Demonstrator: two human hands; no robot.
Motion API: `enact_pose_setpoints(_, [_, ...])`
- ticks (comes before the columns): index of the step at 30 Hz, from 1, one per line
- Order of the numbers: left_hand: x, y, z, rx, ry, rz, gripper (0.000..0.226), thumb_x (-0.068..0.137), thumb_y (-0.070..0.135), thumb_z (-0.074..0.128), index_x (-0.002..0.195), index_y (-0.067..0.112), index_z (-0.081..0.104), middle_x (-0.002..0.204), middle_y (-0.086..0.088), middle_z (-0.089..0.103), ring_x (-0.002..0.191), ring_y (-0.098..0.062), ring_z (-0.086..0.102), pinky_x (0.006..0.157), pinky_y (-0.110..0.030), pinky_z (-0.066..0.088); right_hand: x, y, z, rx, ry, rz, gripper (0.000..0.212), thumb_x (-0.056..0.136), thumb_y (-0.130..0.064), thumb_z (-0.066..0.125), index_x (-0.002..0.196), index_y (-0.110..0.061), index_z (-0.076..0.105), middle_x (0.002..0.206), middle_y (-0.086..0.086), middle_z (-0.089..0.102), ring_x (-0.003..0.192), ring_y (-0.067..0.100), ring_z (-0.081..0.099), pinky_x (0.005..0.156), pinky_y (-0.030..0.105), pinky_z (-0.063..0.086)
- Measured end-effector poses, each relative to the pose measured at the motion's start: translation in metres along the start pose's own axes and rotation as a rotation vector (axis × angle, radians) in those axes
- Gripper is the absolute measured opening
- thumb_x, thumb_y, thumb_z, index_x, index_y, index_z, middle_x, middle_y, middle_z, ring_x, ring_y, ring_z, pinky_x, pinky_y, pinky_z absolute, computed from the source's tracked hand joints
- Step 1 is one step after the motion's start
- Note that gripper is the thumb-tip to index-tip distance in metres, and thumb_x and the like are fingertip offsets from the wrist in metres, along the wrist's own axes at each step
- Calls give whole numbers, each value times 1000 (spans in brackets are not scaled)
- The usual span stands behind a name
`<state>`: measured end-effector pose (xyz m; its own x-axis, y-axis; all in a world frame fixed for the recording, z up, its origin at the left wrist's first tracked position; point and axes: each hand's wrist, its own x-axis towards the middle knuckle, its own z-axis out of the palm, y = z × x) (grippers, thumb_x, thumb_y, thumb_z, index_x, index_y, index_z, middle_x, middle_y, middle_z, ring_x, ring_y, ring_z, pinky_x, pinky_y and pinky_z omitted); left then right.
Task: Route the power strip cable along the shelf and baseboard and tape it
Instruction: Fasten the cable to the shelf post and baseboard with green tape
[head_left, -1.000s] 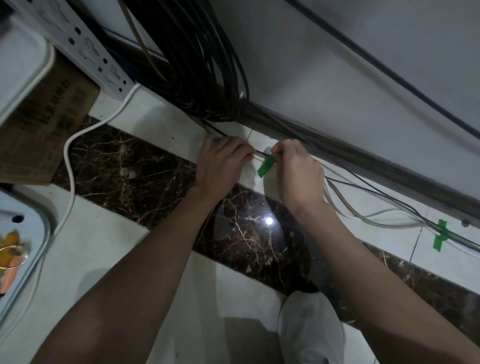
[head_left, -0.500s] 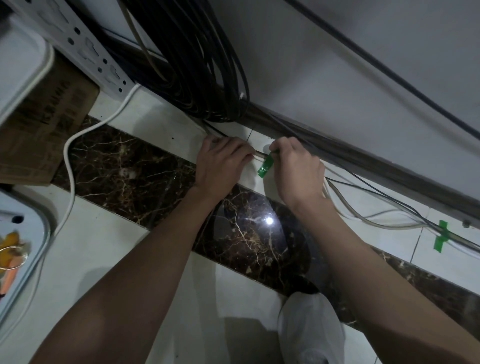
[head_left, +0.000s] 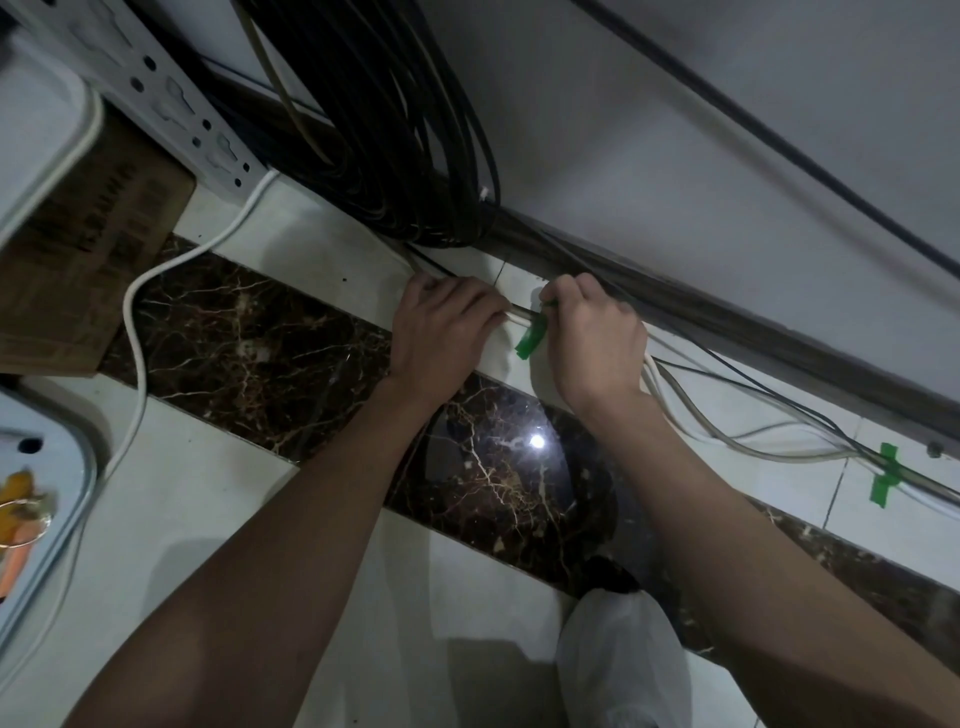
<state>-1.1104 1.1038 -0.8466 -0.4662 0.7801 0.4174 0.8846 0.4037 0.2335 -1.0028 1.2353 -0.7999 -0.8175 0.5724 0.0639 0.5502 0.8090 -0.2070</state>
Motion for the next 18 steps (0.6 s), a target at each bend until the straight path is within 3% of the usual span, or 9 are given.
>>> enact_pose_setpoints(5, [-1, -1, 1, 2, 7, -2, 10, 94, 26, 67, 98, 21, 75, 99, 4, 74, 88, -19, 67, 91, -37, 35, 0, 0, 6, 8, 68, 8, 14, 84, -6, 71, 97, -13, 70, 86, 8, 68, 67, 35, 66, 64, 38, 49])
enact_pose_setpoints(10, [-2, -1, 2, -2, 7, -13, 10, 94, 26, 67, 97, 21, 75, 99, 4, 74, 88, -20, 67, 91, -38, 36, -4, -1, 8, 43, 140, 6, 16, 83, -6, 73, 98, -7, 69, 87, 12, 69, 65, 35, 65, 61, 38, 50])
enact_pose_setpoints(18, [-1, -1, 2, -23, 13, -20, 8, 93, 25, 70, 95, 21, 76, 99, 6, 74, 87, -18, 68, 91, -37, 35, -15, 1, 17, 125, 264, 66, 9, 83, -8, 77, 88, -5, 71, 95, 11, 66, 59, 28, 61, 54, 26, 32])
